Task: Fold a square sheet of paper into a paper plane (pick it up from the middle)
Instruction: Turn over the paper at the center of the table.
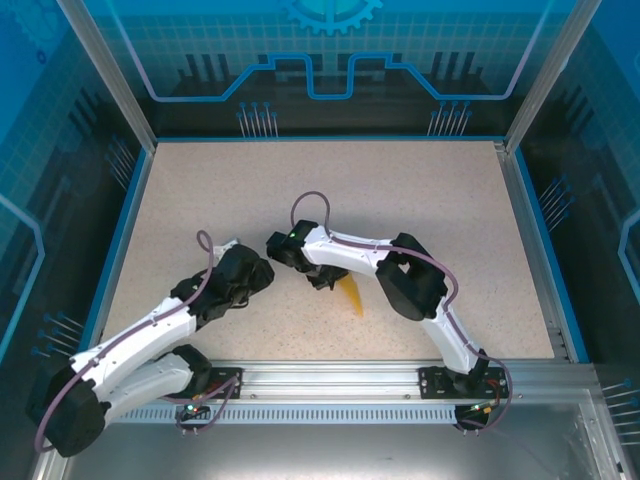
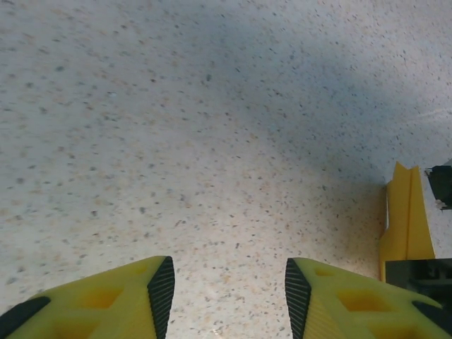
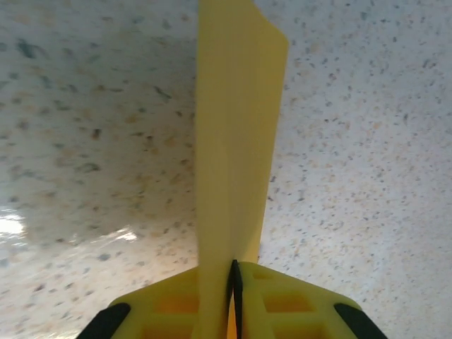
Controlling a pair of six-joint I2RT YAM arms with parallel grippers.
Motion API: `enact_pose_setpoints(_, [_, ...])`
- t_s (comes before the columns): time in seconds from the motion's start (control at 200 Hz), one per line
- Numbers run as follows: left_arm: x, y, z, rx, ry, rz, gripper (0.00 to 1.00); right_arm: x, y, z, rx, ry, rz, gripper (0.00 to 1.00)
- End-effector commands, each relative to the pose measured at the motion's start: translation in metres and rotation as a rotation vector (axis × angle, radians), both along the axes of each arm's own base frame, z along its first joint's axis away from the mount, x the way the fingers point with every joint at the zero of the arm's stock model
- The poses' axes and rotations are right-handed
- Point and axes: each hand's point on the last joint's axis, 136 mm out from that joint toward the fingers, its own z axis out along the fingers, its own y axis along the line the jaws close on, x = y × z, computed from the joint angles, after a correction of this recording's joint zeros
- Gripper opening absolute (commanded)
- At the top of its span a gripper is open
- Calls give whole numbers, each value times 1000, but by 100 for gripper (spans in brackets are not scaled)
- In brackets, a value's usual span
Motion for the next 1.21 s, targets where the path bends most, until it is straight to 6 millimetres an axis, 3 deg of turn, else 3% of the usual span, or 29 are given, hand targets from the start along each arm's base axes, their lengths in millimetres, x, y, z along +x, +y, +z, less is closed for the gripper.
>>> enact_pose_setpoints(0.0, [-13, 31, -4, 79, 3, 89, 51, -2, 20, -2, 94, 39, -18, 18])
enact_pose_setpoints(0.105, [-19, 42, 0, 71, -28, 131, 55, -8, 40, -5, 200, 87, 3, 23])
enact_pose_setpoints(0.205, [-23, 44, 4, 56, -51, 131, 58, -17, 71, 0, 402, 146, 58, 42])
enact_pose_setpoints(0.295, [-24, 45, 7, 58, -63, 121, 62, -19, 86, 27, 565, 125, 104, 52])
enact_pose_setpoints(0.35, [-23, 41, 8, 56, -62, 95, 64, -18, 86, 44, 657, 101, 124, 63])
enact_pose_setpoints(0.495, [-19, 26, 7, 27, -49, 35, 66, -10, 62, 73, 843, 52, 106, 65])
enact_pose_setpoints(0.525, [-17, 22, 8, 17, -51, 20, 66, -9, 56, 72, 876, 52, 96, 65])
enact_pose_setpoints(0.665, [-12, -3, 3, -31, -21, -75, 69, -15, 38, 66, 1119, 154, 94, 46])
enact_pose_setpoints(0.84, [-4, -31, -8, -79, 43, -158, 69, -20, 17, 38, 1070, 190, 64, 45])
enact_pose_setpoints(1.015, [2, -50, -15, -120, 91, -202, 68, -15, 22, 35, 1154, 209, 52, 27])
enact_pose_setpoints(1.2, [5, -58, -18, -130, 119, -218, 68, 2, 12, 16, 1075, 170, 1, 34])
